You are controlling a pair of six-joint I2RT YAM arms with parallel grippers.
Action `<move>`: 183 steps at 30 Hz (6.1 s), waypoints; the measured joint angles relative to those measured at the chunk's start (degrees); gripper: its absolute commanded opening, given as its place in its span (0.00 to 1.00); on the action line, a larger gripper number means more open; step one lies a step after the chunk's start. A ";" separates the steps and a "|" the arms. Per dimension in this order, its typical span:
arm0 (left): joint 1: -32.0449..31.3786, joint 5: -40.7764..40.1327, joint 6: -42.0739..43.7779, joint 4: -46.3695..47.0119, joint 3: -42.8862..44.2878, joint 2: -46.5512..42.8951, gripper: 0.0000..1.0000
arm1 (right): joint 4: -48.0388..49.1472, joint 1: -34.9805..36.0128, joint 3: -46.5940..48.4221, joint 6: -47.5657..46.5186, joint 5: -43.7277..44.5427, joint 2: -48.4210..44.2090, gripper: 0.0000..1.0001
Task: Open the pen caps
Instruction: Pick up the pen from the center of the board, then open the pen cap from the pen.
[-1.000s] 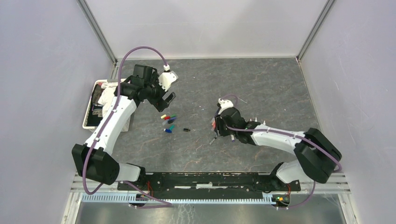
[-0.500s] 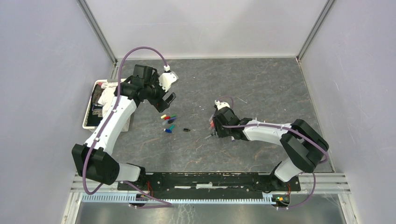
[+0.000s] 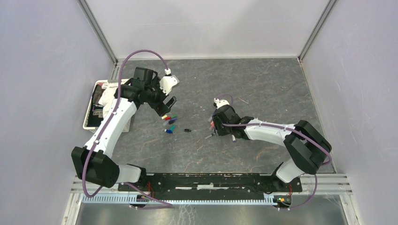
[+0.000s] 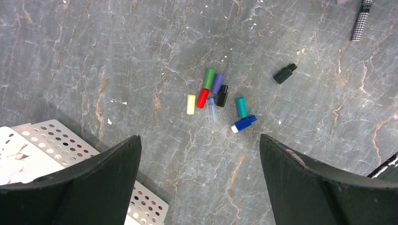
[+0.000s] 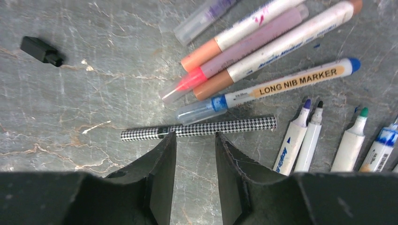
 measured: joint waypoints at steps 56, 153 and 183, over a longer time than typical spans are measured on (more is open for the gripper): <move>0.00 1.90 0.68 -3.85 -0.02 0.00 1.00 | -11.32 -0.98 11.56 -46.99 -24.85 8.41 0.62; -21.29 12.90 28.79 -11.21 -11.67 -5.09 0.03 | 14.16 -3.67 9.07 -9.16 -68.54 4.63 0.16; -23.28 6.75 31.32 -4.79 -11.06 -4.87 0.02 | 21.09 -3.78 7.54 -6.34 -67.36 7.02 0.00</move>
